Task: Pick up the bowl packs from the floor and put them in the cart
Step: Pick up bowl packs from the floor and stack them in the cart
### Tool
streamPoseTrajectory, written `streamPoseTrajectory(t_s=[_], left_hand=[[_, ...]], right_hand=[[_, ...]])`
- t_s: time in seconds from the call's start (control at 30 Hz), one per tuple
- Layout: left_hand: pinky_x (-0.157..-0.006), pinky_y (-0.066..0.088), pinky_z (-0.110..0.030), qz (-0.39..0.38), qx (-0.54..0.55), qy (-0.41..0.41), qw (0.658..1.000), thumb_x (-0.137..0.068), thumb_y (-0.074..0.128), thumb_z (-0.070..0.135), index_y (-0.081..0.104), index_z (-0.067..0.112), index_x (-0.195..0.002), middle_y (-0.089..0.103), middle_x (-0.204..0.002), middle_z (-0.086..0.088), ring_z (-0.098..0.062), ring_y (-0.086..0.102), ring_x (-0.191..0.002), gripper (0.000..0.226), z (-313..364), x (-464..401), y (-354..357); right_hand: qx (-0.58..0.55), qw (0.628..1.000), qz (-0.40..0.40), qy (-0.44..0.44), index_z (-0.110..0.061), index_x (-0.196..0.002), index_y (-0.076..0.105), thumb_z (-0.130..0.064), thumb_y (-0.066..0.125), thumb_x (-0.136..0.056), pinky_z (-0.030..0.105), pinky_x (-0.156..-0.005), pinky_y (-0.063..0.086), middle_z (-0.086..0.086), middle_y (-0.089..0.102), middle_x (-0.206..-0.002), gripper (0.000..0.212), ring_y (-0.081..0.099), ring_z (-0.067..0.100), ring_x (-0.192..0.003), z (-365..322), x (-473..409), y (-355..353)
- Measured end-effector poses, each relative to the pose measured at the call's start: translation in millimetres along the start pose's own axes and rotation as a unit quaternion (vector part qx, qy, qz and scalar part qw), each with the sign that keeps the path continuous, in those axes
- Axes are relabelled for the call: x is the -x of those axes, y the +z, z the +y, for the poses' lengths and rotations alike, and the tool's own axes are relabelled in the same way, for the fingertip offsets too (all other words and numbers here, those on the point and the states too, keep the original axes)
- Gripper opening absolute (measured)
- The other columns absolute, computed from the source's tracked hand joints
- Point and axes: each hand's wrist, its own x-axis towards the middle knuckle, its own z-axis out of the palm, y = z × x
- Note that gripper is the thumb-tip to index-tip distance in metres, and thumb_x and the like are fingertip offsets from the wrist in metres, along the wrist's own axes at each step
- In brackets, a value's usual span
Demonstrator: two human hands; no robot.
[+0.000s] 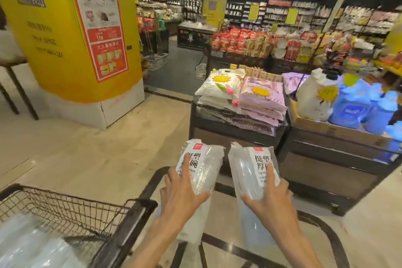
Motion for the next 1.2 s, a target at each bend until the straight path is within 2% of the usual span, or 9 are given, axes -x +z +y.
streamPoseTrajectory(t_s=[0.33, 0.6, 0.7, 0.77, 0.8, 0.87, 0.9, 0.97, 1.2], left_hand=[[-0.111, 0.041, -0.051, 0.07, -0.018, -0.124, 0.99, -0.076, 0.072, 0.07, -0.015, 0.038, -0.157, 0.022, -0.153, -0.008, -0.028, 0.031, -0.139, 0.124, -42.2, -245.0, -17.4], [-0.098, 0.045, -0.048, 0.191, 0.026, -0.282, 0.94, -0.071, 0.07, 0.067, -0.015, 0.043, -0.157, 0.027, -0.149, -0.01, -0.033, 0.034, -0.134, 0.123, -124.9, -362.2, -42.0], [-0.098, 0.044, -0.047, 0.241, 0.023, -0.353, 0.904, -0.076, 0.07, 0.067, -0.015, 0.039, -0.159, 0.025, -0.152, -0.01, -0.031, 0.032, -0.136, 0.121, -152.8, -376.9, -63.2], [-0.102, 0.044, -0.046, 0.302, 0.016, -0.432, 0.849, -0.078, 0.07, 0.067, -0.015, 0.039, -0.159, 0.025, -0.154, -0.012, -0.031, 0.032, -0.139, 0.121, -184.9, -363.2, -86.7], [-0.105, 0.043, -0.047, 0.301, 0.014, -0.433, 0.85, -0.079, 0.071, 0.067, -0.016, 0.039, -0.159, 0.024, -0.156, -0.014, -0.032, 0.03, -0.141, 0.122, -186.2, -368.7, -90.1], [-0.11, 0.04, -0.05, 0.349, 0.018, -0.514, 0.783, -0.078, 0.075, 0.065, -0.016, 0.039, -0.159, 0.02, -0.16, -0.015, -0.034, 0.026, -0.146, 0.124, -213.8, -343.0, -107.6], [-0.11, 0.039, -0.05, 0.351, 0.021, -0.519, 0.779, -0.077, 0.076, 0.063, -0.016, 0.039, -0.159, 0.019, -0.159, -0.015, -0.035, 0.026, -0.146, 0.125, -217.2, -343.6, -110.2], [-0.107, 0.04, -0.052, 0.394, 0.014, -0.57, 0.721, -0.075, 0.077, 0.063, -0.015, 0.041, -0.158, 0.024, -0.154, -0.014, -0.036, 0.031, -0.141, 0.126, -245.6, -316.8, -122.6], [-0.106, 0.041, -0.061, 0.469, 0.042, -0.639, 0.609, -0.072, 0.077, 0.065, -0.016, 0.044, -0.157, 0.019, -0.157, -0.016, -0.043, 0.029, -0.142, 0.128, -297.8, -249.3, -151.1]], right_hand=[[-0.017, 0.988, -0.038, -0.149, -0.037, -0.157, -0.015, -0.074, 0.067, -0.077, 0.056, -0.1, 0.047, 0.013, 0.03, -0.147, 0.12, 0.042, 0.038, -0.13, -147.4, -272.6, 68.3], [0.017, 0.937, -0.117, -0.327, -0.038, -0.156, -0.018, -0.074, 0.067, -0.077, 0.055, -0.1, 0.045, 0.019, 0.028, -0.154, 0.121, 0.041, 0.042, -0.132, -312.3, -421.4, 146.5], [0.027, 0.904, -0.147, -0.402, -0.037, -0.157, -0.011, -0.072, 0.071, -0.074, 0.054, -0.091, 0.05, 0.02, 0.035, -0.147, 0.122, 0.046, 0.043, -0.124, -381.8, -450.1, 174.8], [0.012, 0.85, -0.187, -0.492, -0.036, -0.159, -0.004, -0.068, 0.075, -0.073, 0.052, -0.087, 0.049, 0.019, 0.036, -0.144, 0.121, 0.046, 0.043, -0.122, -456.6, -441.1, 210.4], [0.012, 0.858, -0.19, -0.477, -0.036, -0.159, -0.002, -0.066, 0.076, -0.072, 0.052, -0.086, 0.049, 0.019, 0.036, -0.143, 0.121, 0.045, 0.043, -0.123, -460.2, -446.9, 207.7], [0.002, 0.8, -0.229, -0.555, -0.037, -0.159, 0.0, -0.065, 0.078, -0.072, 0.053, -0.085, 0.048, 0.018, 0.035, -0.142, 0.12, 0.043, 0.043, -0.124, -523.0, -421.5, 245.1], [0.014, 0.8, -0.233, -0.553, -0.038, -0.159, -0.001, -0.065, 0.077, -0.072, 0.052, -0.084, 0.048, 0.018, 0.034, -0.143, 0.12, 0.043, 0.043, -0.124, -528.6, -421.8, 244.6], [0.002, 0.739, -0.261, -0.621, -0.039, -0.158, -0.003, -0.068, 0.076, -0.071, 0.051, -0.083, 0.047, 0.017, 0.033, -0.143, 0.121, 0.043, 0.043, -0.123, -578.4, -384.8, 278.4], [0.014, 0.614, -0.295, -0.732, -0.037, -0.16, -0.002, -0.072, 0.073, -0.071, 0.052, -0.088, 0.052, 0.018, 0.037, -0.145, 0.122, 0.046, 0.042, -0.122, -662.0, -278.3, 319.0]])
